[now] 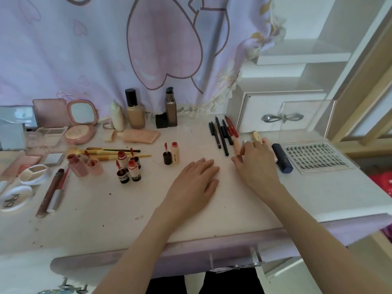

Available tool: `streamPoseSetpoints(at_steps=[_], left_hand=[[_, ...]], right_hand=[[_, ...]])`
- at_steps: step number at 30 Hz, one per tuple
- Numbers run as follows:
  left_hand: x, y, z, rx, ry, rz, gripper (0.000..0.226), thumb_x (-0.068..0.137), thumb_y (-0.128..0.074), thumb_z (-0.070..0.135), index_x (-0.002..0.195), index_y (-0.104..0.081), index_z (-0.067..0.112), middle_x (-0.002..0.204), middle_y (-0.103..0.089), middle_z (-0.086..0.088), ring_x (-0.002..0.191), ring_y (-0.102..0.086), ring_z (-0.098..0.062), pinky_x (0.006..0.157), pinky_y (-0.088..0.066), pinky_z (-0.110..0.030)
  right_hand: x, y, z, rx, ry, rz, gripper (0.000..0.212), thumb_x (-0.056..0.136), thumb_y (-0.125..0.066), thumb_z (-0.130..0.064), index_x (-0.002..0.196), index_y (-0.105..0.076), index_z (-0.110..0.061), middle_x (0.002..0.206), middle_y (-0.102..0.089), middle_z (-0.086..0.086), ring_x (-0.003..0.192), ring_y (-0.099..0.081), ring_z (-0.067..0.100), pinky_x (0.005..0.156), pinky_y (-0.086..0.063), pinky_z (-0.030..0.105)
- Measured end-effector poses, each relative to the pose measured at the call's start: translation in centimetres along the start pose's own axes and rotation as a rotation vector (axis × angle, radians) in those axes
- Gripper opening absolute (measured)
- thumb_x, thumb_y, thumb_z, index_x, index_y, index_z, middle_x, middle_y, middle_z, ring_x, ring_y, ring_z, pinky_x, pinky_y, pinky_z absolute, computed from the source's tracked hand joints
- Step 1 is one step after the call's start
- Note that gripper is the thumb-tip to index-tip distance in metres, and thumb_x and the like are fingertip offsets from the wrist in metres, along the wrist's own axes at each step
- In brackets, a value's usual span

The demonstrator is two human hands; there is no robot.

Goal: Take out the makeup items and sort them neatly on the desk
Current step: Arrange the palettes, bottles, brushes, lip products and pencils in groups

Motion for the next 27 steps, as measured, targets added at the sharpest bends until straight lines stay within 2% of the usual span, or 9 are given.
streamPoseSetpoints(at_steps=[8, 12, 15, 17, 19, 20, 22, 25, 27], left_hand=[[-0.2, 0.2, -0.1, -0.052, 0.001, 0.018, 0.042, 0.098, -0.036, 0.034, 0.139, -0.039, 0.026, 0.149, -0.032, 0.008, 0.140, -0.019, -0.008, 0.113, -0.006, -0.022], [-0.3, 0.9, 0.1, -0.121, -0.010, 0.063, 0.036, 0.096, -0.044, 0.027, 0.131, -0.051, 0.023, 0.142, -0.043, 0.005, 0.135, -0.029, -0.010, 0.111, -0.017, -0.023], [-0.5, 1.4, 0.0, -0.195, 0.003, 0.095, 0.036, 0.096, -0.045, 0.024, 0.131, -0.049, 0.023, 0.137, -0.047, 0.006, 0.126, -0.039, -0.009, 0.102, -0.023, -0.014], [-0.6, 1.8, -0.5, -0.311, 0.044, 0.114, 0.040, 0.096, -0.046, 0.022, 0.136, -0.041, 0.027, 0.135, -0.044, 0.007, 0.118, -0.045, -0.004, 0.095, -0.029, -0.012], [-0.7, 2.5, -0.9, -0.482, 0.095, 0.157, 0.050, 0.094, -0.049, 0.020, 0.136, -0.030, 0.040, 0.133, -0.040, 0.011, 0.111, -0.044, 0.004, 0.091, -0.034, -0.008], [-0.8, 2.9, -1.0, -0.562, 0.108, 0.187, 0.056, 0.093, -0.052, 0.017, 0.132, -0.024, 0.047, 0.132, -0.037, 0.013, 0.110, -0.043, 0.007, 0.089, -0.037, -0.006], [-1.0, 3.7, -0.9, -0.627, 0.102, 0.243, 0.061, 0.090, -0.056, 0.012, 0.125, -0.022, 0.048, 0.129, -0.037, 0.012, 0.108, -0.047, 0.004, 0.087, -0.042, -0.006], [-1.4, 4.6, -0.6, -0.576, 0.080, 0.297, 0.038, 0.087, -0.060, 0.011, 0.112, -0.042, 0.033, 0.103, -0.053, 0.011, 0.088, -0.052, 0.007, 0.078, -0.045, -0.009], [-1.7, 4.9, -0.5, -0.559, 0.071, 0.332, 0.020, 0.088, -0.059, 0.013, 0.100, -0.048, 0.025, 0.084, -0.053, 0.015, 0.075, -0.051, 0.007, 0.068, -0.040, -0.006]], right_hand=[[0.3, -0.8, 0.5, -0.071, -0.080, -0.051, 0.031, 0.091, -0.047, -0.026, 0.106, -0.056, 0.000, 0.117, -0.057, 0.019, 0.123, -0.040, 0.036, 0.108, -0.024, 0.038], [-0.1, 0.7, 1.2, 0.032, -0.174, 0.066, 0.028, 0.088, -0.048, -0.022, 0.095, -0.060, 0.002, 0.103, -0.059, 0.019, 0.107, -0.049, 0.033, 0.089, -0.037, 0.038], [-0.9, 2.2, 1.9, 0.316, -0.218, 0.195, 0.021, 0.086, -0.053, -0.020, 0.087, -0.059, 0.000, 0.091, -0.058, 0.014, 0.095, -0.053, 0.030, 0.085, -0.041, 0.039], [-1.5, 2.5, 1.7, 0.605, -0.227, 0.180, 0.011, 0.086, -0.058, -0.019, 0.081, -0.057, -0.009, 0.075, -0.059, 0.002, 0.075, -0.057, 0.011, 0.089, -0.046, 0.034], [-2.0, 1.8, 1.0, 0.869, -0.232, 0.038, 0.010, 0.086, -0.061, -0.019, 0.078, -0.057, -0.017, 0.067, -0.063, -0.004, 0.058, -0.054, -0.002, 0.070, -0.048, 0.018], [-2.3, 1.4, 0.5, 1.012, -0.227, -0.037, 0.009, 0.086, -0.062, -0.017, 0.077, -0.059, -0.017, 0.063, -0.064, -0.005, 0.052, -0.053, -0.002, 0.058, -0.045, 0.013], [-3.0, 0.6, -0.1, 1.245, -0.238, -0.151, 0.007, 0.085, -0.064, -0.012, 0.078, -0.065, -0.012, 0.056, -0.062, -0.004, 0.049, -0.050, 0.003, 0.048, -0.039, 0.012], [-3.6, -0.2, -0.9, 1.471, -0.246, -0.271, 0.013, 0.085, -0.063, -0.012, 0.081, -0.069, -0.001, 0.055, -0.056, 0.000, 0.050, -0.045, 0.009, 0.043, -0.035, 0.014], [-4.0, -0.7, -1.4, 1.568, -0.264, -0.310, 0.020, 0.082, -0.064, -0.021, 0.080, -0.070, -0.001, 0.055, -0.054, 0.001, 0.047, -0.042, 0.009, 0.041, -0.032, 0.015]])
Point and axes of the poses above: each hand's wrist, its own x-axis towards the middle knuckle, its own y-axis out of the back of the hand, z = x × y, the point moved 9 cm from there along x, towards the middle knuckle
